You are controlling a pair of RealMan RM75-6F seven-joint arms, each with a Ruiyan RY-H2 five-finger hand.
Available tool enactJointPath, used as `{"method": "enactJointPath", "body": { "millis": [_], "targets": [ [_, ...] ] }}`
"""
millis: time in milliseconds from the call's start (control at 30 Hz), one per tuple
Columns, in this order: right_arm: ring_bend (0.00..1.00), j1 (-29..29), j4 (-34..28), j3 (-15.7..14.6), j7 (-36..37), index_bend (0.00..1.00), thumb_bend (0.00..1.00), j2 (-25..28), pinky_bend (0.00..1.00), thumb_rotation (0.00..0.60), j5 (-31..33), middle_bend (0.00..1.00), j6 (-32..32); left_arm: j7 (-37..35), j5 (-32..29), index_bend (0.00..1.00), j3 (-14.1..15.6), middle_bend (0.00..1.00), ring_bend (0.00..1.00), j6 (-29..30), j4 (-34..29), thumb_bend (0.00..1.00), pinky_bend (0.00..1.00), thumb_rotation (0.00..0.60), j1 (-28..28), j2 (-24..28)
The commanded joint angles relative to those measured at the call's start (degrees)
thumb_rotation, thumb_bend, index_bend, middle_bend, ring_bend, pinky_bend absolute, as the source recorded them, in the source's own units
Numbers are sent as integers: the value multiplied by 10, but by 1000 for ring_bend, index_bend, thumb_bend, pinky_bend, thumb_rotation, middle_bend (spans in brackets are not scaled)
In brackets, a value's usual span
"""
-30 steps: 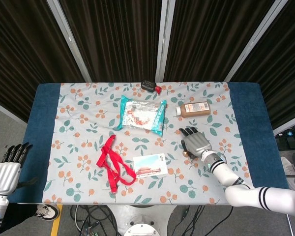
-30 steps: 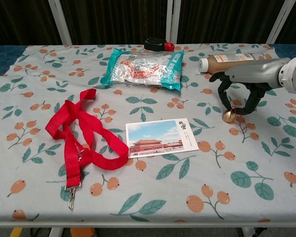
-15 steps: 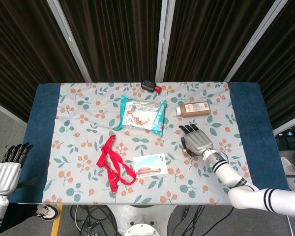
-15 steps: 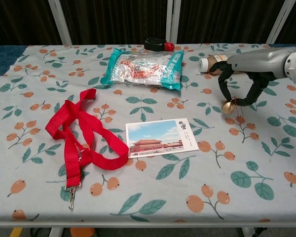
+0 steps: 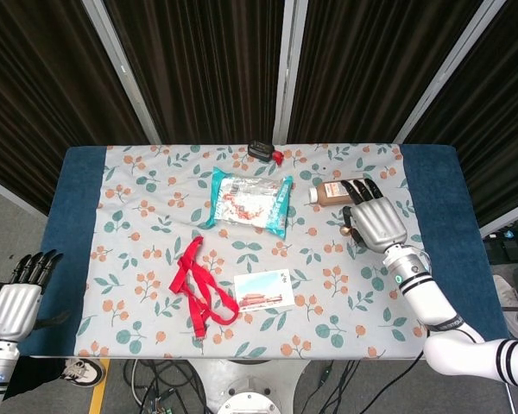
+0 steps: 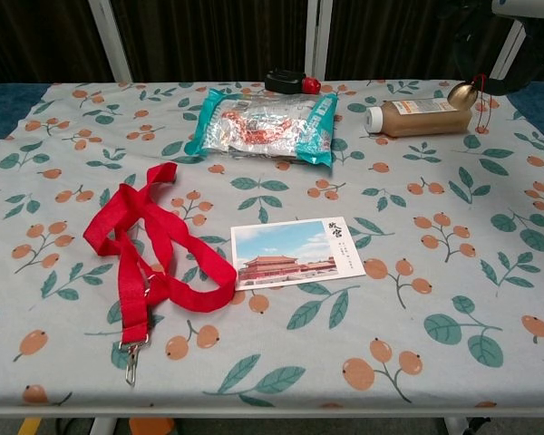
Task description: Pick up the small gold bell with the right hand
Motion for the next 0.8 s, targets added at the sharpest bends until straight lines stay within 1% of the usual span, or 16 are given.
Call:
{"method": "enactJointPath", "body": {
  "millis": [33,67,133,167,200,233,267,333,367,433,467,533,567,633,733,800],
  "targets": [
    [0,-16,-28,19,22,655,360,3,0,600,45,65,-32,1,-1,72,0,35,0,-1,-1,5,39,600,0,1],
    [0,-12,-26,16,18,656,368,12,0,600,34,64,-46,1,-2,72,0,35,0,-2,-1,5,39,600,0,1],
    [0,-13,19,-2,-66,662,379,-9,0,600,-33,61,20,1,-3,72,0,35,0,-3,-2,5,39,600,0,0],
    [0,-18,25,2,-66,668,374,-21,0,600,-36,62,34,1,-2,72,0,34,0,-3,-2,5,38,600,-1,0],
    [0,-23,14,10,-40,674,371,-26,0,600,-18,64,26,1,-2,72,1,35,0,-3,-2,5,39,600,0,0],
    [0,-26,-6,22,1,680,380,-20,0,600,9,65,1,1,-2,72,1,35,0,-3,-1,5,39,600,0,0],
    [0,-23,-4,22,-5,681,384,-14,0,600,4,65,-2,0,-3,72,1,35,0,-3,-1,5,38,600,0,0],
    [0,-22,37,1,-87,686,401,-23,0,600,-52,65,45,-2,-4,72,0,35,0,-2,0,6,39,600,1,0],
    [0,-29,38,2,-83,690,405,-35,0,600,-53,66,55,-3,-4,72,0,35,0,-2,1,6,39,600,1,-1],
    [0,-37,-16,27,16,696,401,-28,0,600,4,67,1,-3,-3,72,1,35,0,-3,2,6,39,600,1,-1],
    [0,-34,-21,32,26,697,413,-15,0,600,0,67,-15,-2,-2,72,2,35,0,-3,2,5,39,600,0,-1],
    [0,-31,23,10,-58,706,435,-21,0,600,-66,70,31,-2,-2,72,1,35,0,-2,1,5,39,600,0,-1],
    [0,-37,32,12,-58,713,428,-36,0,600,-74,73,49,-2,-2,72,0,35,0,-2,1,5,39,600,0,-1],
    [0,-44,17,30,-10,719,413,-41,0,600,-52,75,39,-1,-2,72,0,35,0,-1,1,5,39,600,0,-1],
    [0,-47,34,29,-14,721,419,-43,0,600,-79,78,50,0,-3,72,0,35,0,-1,-1,5,39,600,0,1],
    [0,-52,8,37,36,723,422,-36,0,600,-63,79,21,0,-3,72,0,35,0,-3,-2,5,39,600,0,1]
  ]
}}
